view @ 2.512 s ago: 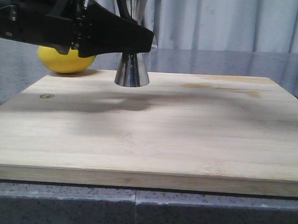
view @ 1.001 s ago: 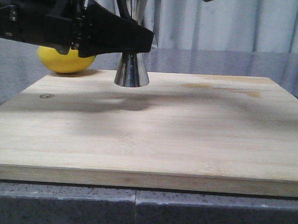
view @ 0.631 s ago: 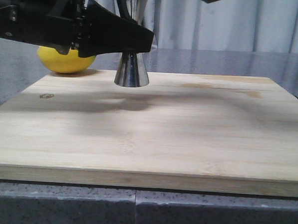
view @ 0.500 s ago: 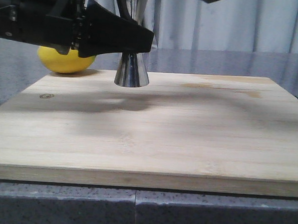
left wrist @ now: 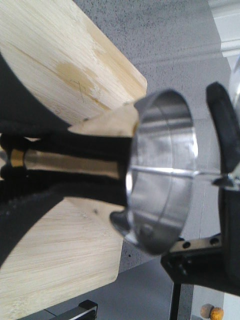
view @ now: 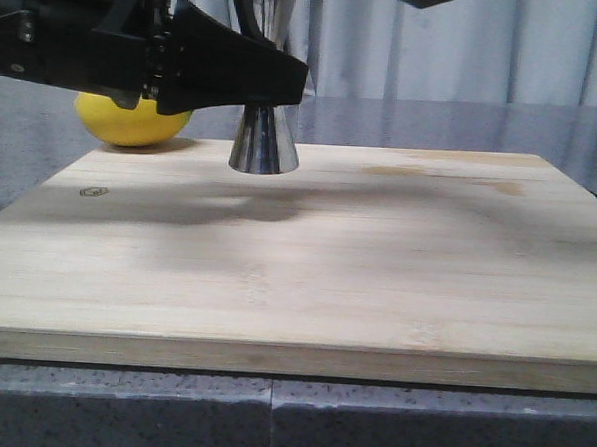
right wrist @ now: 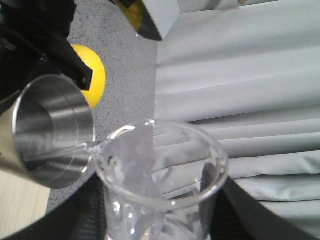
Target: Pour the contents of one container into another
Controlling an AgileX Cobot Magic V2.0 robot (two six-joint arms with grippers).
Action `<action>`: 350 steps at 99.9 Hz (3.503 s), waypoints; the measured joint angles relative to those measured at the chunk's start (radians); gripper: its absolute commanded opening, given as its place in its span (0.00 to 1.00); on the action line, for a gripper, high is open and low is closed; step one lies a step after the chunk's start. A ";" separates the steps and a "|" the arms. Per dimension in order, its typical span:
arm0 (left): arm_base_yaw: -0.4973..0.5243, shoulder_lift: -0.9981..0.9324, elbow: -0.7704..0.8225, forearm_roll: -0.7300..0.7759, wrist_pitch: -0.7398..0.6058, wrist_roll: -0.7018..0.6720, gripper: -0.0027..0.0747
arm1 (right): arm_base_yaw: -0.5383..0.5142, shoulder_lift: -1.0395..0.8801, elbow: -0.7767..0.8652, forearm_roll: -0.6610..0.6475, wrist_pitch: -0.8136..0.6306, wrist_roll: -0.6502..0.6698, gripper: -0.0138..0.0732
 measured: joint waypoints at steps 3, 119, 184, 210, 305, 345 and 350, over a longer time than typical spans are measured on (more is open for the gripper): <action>0.000 0.000 0.000 0.000 0.000 0.000 0.01 | 0.000 0.000 0.000 -0.002 0.000 0.000 0.37; -0.027 0.000 0.000 0.002 0.000 0.000 0.01 | 0.000 0.000 0.000 -0.026 0.000 0.000 0.37; -0.027 0.000 0.000 0.002 0.000 0.000 0.01 | 0.000 0.000 0.000 -0.065 -0.002 0.000 0.37; -0.027 0.000 0.000 0.002 0.000 0.000 0.01 | 0.000 0.000 0.000 -0.089 -0.004 0.000 0.37; -0.027 0.000 0.000 0.002 0.000 -0.002 0.01 | 0.000 0.000 0.000 -0.182 -0.004 0.000 0.37; -0.027 0.000 0.000 0.002 0.000 -0.002 0.01 | 0.000 0.000 0.000 -0.216 -0.004 0.000 0.37; -0.027 0.000 0.000 0.002 0.000 -0.002 0.01 | 0.000 0.000 0.000 -0.225 -0.004 0.000 0.37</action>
